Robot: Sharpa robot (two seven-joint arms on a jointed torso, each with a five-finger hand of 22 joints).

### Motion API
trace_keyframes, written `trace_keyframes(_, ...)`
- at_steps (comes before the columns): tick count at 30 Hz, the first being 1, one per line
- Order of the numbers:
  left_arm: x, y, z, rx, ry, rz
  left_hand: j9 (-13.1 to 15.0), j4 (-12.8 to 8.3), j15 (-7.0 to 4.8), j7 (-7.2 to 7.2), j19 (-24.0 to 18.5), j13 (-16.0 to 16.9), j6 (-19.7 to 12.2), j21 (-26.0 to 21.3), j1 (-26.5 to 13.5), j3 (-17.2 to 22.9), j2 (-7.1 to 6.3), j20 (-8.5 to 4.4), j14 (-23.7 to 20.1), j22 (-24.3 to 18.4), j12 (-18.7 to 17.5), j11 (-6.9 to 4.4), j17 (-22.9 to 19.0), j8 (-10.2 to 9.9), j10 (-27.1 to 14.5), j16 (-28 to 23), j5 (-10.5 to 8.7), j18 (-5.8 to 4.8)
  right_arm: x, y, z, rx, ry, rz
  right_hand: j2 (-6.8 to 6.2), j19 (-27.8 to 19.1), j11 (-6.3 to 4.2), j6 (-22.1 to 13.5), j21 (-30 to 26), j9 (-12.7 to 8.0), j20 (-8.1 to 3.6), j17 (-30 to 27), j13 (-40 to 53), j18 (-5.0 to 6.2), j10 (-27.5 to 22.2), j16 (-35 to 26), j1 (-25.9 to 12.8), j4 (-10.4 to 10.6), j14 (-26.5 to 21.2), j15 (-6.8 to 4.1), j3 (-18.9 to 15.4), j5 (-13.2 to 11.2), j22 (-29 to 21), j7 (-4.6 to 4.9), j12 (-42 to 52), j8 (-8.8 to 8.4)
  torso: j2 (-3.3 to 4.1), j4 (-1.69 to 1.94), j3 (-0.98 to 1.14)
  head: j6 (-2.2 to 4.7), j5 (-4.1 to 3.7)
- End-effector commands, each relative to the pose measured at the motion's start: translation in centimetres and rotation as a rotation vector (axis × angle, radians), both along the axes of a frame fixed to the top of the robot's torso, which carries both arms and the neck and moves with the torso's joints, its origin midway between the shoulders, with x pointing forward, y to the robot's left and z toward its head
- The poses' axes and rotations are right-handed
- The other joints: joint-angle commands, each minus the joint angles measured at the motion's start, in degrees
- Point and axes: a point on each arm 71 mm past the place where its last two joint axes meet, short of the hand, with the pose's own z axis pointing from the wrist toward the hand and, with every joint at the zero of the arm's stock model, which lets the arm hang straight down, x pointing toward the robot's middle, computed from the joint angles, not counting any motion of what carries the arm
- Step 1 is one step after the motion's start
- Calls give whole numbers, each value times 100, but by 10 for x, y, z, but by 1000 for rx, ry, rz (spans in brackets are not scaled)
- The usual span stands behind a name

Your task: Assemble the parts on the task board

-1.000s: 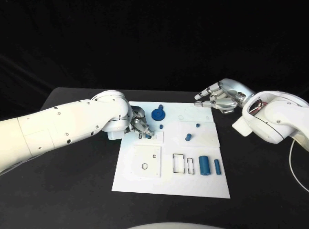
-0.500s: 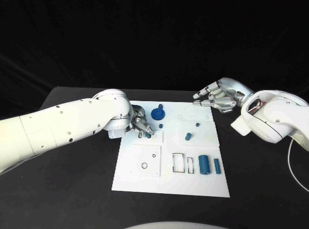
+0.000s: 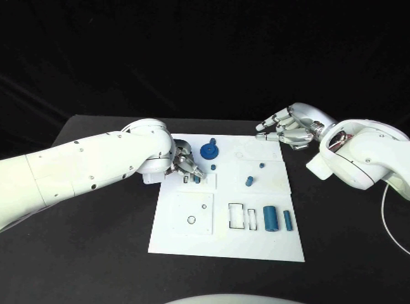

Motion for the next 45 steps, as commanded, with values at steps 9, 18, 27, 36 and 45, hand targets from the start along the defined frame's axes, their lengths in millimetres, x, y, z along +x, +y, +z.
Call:
trace_keyframes(9,-3,5,-8,35,14,3,-33,312,-39,-6,194,39,84,0,86,-759,162,-23,606,450,52,-13,1508,-66,67,14,-1029,-70,1,0,0,2,-6,2,39,-35,4,17,-32,-8,2,544,-7,94,-34,-24,-8,10,386,-12,-20,19,-6,1,-32,7,0,-5,1,-7,5)
trace_keyframes(18,-5,11,4,-31,-21,38,-30,830,-70,-34,209,107,133,14,-248,-1622,27,-60,606,487,120,-43,1508,-60,115,14,-1589,-76,2,-2,0,2,-3,-1,48,-35,6,13,-34,-8,2,543,-8,94,-35,-26,-12,17,386,-11,-22,23,-8,3,-32,6,-5,-6,6,-7,1)
trace_keyframes(27,-9,17,25,-156,43,38,-61,662,-50,22,119,-151,-66,-165,240,-1791,165,-59,606,273,-144,5,1508,-175,-86,14,-1578,-29,5,-3,-2,2,0,-5,48,-35,6,13,-34,-8,2,543,-8,94,-35,-26,-12,17,386,-11,-22,23,-8,3,-32,6,10,-13,4,40,-4)
trace_keyframes(36,15,46,73,-49,14,-7,-477,601,148,287,11,-532,-456,-371,897,-1862,469,115,606,49,-518,231,1508,-695,-420,14,-1578,19,6,-7,-3,1,4,-20,53,-37,7,11,-37,-9,2,543,-5,95,-33,-27,-20,25,386,-10,-26,24,-12,4,-27,6,-7,11,10,87,57)
trace_keyframes(45,49,65,70,26,5,86,-640,645,200,353,-9,-578,-573,-406,1091,-1903,580,176,606,23,-548,288,1508,-856,-480,14,-1577,30,8,-7,-3,0,7,-22,56,-39,6,10,-40,-9,3,538,-8,96,-35,-31,-13,22,385,-10,-25,27,-17,3,-29,7,7,-14,2,172,77)
